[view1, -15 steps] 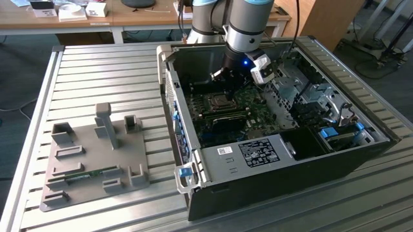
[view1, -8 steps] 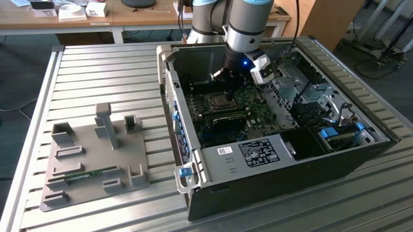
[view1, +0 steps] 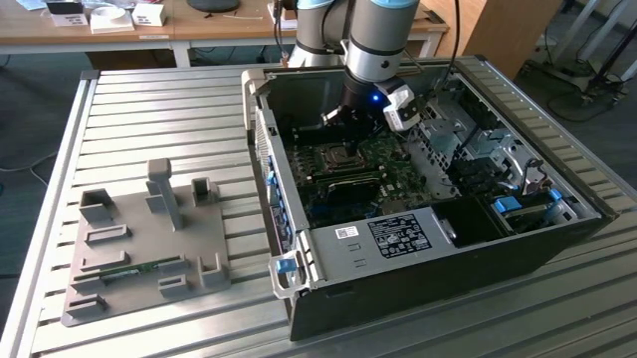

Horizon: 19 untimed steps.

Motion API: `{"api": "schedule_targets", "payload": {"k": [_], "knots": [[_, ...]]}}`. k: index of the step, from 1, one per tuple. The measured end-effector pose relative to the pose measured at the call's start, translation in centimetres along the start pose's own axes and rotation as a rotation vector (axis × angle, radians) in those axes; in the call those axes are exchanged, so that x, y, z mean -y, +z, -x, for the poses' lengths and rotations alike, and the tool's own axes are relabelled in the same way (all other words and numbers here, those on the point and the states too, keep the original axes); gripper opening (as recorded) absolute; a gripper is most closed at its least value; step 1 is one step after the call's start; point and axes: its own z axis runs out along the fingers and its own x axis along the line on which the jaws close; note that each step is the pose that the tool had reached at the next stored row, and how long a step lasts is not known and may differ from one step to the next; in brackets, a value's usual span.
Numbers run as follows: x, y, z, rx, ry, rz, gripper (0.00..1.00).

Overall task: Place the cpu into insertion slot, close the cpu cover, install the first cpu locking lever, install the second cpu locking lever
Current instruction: 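Install the second cpu locking lever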

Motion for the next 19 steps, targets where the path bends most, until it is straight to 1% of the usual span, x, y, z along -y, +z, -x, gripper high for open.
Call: {"api": "schedule_targets", "payload": {"k": [9, 14, 19], "knots": [[0.03, 0.19, -0.29, 0.0, 0.0, 0.0, 0.11], [0.06, 0.35, -0.76, 0.0001, 0.001, -0.0001, 0.11], [0.1, 0.57, -1.4, 0.0002, 0.003, -0.0001, 0.11]]}}
